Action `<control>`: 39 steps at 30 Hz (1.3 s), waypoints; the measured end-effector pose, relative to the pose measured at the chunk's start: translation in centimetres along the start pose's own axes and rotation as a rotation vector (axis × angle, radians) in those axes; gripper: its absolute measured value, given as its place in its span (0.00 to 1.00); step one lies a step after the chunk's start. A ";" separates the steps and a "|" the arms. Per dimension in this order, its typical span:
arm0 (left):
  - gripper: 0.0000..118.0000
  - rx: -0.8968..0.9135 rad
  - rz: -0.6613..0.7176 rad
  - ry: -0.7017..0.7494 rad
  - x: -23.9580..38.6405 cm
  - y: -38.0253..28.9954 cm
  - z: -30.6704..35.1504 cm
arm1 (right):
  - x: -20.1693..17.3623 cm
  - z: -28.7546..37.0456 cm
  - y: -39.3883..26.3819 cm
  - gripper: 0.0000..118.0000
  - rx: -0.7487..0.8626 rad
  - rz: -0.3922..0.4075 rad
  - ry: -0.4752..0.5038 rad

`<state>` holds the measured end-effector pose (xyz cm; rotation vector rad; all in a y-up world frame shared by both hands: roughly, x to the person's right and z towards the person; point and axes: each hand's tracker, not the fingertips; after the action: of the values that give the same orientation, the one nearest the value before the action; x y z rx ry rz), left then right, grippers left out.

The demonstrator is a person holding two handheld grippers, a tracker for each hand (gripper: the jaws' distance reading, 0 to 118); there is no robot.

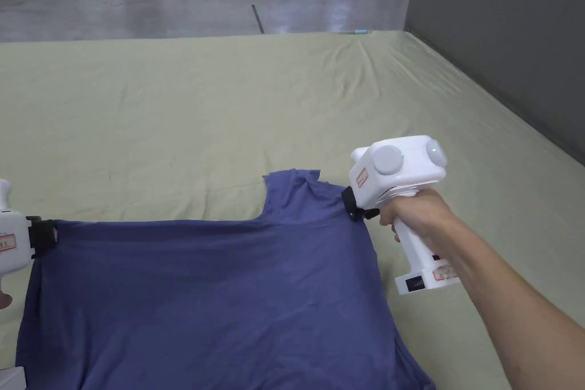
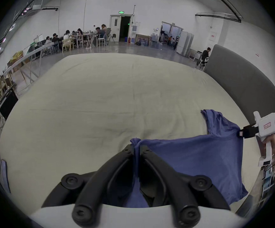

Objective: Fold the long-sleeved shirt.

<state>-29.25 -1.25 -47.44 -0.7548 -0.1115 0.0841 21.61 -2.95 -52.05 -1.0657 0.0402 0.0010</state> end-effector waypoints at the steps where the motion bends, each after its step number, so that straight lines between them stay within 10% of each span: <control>1: 0.02 0.021 0.003 -0.002 0.1 0.4 0.8 | 0.0 1.6 0.3 0.04 0.022 0.002 0.017; 19: 0.02 0.514 0.024 -0.024 1.6 22.6 15.8 | -4.3 28.1 17.2 0.04 0.627 0.088 -0.004; 39: 0.02 0.626 -0.025 0.096 4.6 44.0 14.0 | -3.2 35.6 35.9 0.04 0.874 -0.063 -0.180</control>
<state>-28.09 40.73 -67.25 -0.1313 0.0001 0.0544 18.88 45.63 -66.16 -0.1901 -0.1461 0.0204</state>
